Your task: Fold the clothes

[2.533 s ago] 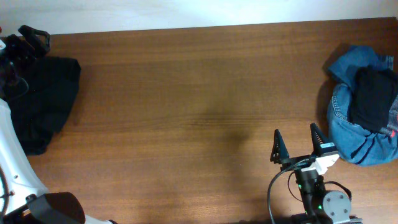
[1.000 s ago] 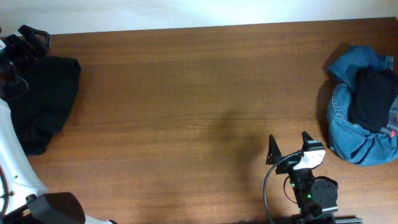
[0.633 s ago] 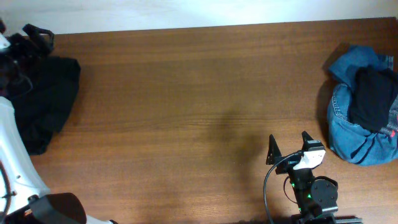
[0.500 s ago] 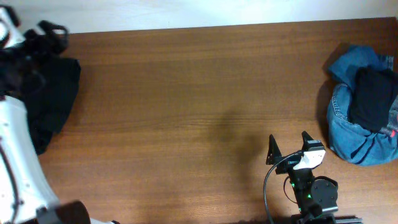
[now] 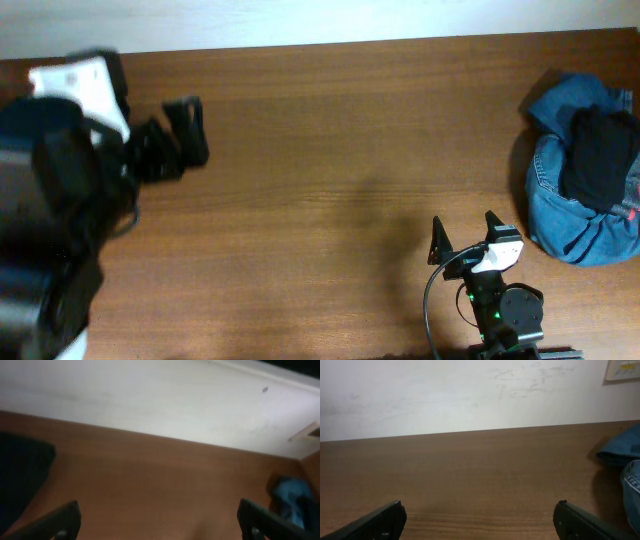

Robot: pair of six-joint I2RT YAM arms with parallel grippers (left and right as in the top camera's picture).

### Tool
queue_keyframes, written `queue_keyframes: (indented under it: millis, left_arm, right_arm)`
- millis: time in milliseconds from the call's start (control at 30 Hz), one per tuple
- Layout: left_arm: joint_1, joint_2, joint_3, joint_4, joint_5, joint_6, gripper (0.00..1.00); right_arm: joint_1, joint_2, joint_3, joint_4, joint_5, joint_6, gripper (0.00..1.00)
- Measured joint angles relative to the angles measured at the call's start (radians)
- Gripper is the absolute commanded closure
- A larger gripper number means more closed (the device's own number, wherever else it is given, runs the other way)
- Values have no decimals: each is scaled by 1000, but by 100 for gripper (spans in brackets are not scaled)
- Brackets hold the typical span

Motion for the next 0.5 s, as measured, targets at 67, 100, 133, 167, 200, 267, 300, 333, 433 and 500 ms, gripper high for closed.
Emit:
queue_keyframes:
  millis: [67, 100, 133, 167, 200, 267, 300, 333, 433, 500]
  left_arm:
    - [-7, -37, -1, -67, -18, 0, 1]
    - [-8, -61, -7, -95, -27, 0, 1]
    - [-8, -88, -18, -115, -34, 0, 1]
    - [-8, -114, -31, -128, -38, 0, 0]
    - [-8, -144, -50, -134, -42, 0, 1]
    - [-8, -217, -105, -137, -47, 0, 1]
    - [-8, -270, -150, -138, -48, 0, 1]
    - [-8, -304, -181, -140, -50, 0, 1]
    - [-8, -446, -312, -143, -55, 0, 1]
    - [-8, -528, -402, -145, -55, 0, 1]
  right_arm:
    - [0, 0, 0, 0, 0, 0, 1]
    - [0, 0, 0, 0, 0, 0, 1]
    - [0, 0, 0, 0, 0, 0, 1]
    - [0, 0, 0, 0, 0, -1, 1]
    - [0, 0, 0, 0, 0, -1, 1]
    - [0, 0, 0, 0, 0, 0, 1]
    - [0, 0, 0, 0, 0, 0, 1]
    - [0, 0, 0, 0, 0, 0, 1]
    - [0, 0, 0, 0, 0, -1, 1]
    - [0, 0, 0, 0, 0, -1, 1]
